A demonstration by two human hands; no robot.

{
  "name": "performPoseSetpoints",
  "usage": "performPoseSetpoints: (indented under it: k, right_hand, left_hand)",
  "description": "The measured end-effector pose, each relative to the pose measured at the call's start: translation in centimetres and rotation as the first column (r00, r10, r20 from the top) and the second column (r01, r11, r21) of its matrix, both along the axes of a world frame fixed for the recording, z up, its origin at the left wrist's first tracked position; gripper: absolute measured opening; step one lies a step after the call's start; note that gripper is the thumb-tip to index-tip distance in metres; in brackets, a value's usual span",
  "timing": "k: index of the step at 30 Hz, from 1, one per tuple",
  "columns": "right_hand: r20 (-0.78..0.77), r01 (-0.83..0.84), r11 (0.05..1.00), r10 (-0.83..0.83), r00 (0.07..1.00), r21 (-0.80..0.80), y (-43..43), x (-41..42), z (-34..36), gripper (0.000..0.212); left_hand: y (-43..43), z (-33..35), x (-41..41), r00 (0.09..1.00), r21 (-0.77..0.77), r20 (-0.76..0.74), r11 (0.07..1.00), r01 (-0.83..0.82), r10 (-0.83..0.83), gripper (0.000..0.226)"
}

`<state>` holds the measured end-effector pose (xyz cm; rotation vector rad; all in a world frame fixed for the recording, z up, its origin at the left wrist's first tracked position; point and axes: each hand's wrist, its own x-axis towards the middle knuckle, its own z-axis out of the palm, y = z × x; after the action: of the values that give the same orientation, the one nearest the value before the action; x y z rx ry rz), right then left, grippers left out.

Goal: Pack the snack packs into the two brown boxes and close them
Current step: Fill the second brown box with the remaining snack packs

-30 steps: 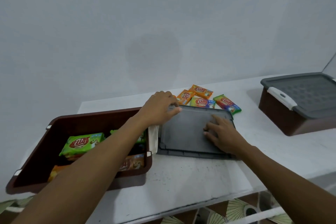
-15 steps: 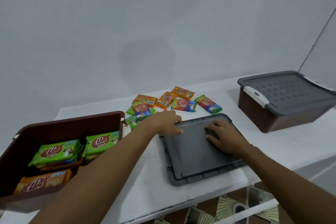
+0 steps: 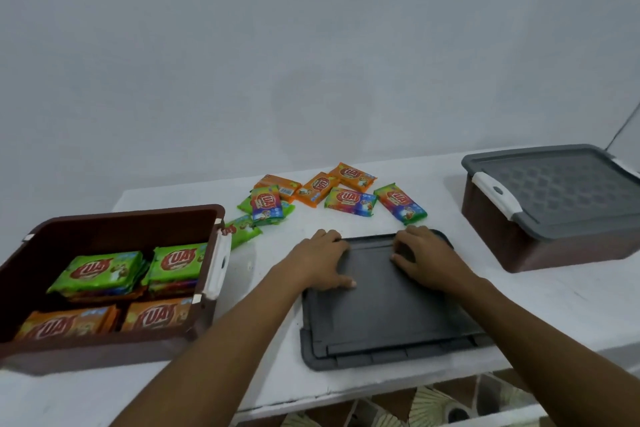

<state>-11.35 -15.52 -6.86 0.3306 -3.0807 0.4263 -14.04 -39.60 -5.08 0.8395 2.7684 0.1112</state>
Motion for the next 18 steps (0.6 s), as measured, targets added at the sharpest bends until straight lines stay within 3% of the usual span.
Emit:
performPoseSetpoints:
  k: [7, 12, 15, 18]
  right_hand:
    - [-0.06, -0.009, 0.999, 0.011, 0.998, 0.037, -0.4, -2.1, -0.4, 0.015]
    - [-0.103, -0.019, 1.0, 0.02, 0.995, 0.004, -2.0, -4.8, 0.5, 0.014]
    - [-0.101, -0.006, 1.0, 0.005, 0.995, -0.006, -3.0, -6.7, 0.8, 0.023]
    - [-0.029, -0.012, 0.999, 0.013, 0.999, 0.033, -4.0, -8.7, 0.7, 0.048]
  left_hand:
    - [-0.1, 0.7, -1.4, 0.997, 0.091, 0.022, 0.993, -0.078, 0.076, 0.064]
    - [-1.5, 2.4, -4.8, 0.972, -0.003, -0.14, 0.982, -0.19, 0.188, 0.063]
    - [-3.0, 2.7, -7.5, 0.926, -0.134, -0.126, 0.919, -0.37, 0.355, 0.076]
    - [-4.7, 2.1, -10.3, 0.795, -0.141, -0.045, 0.784, -0.604, 0.605, 0.086]
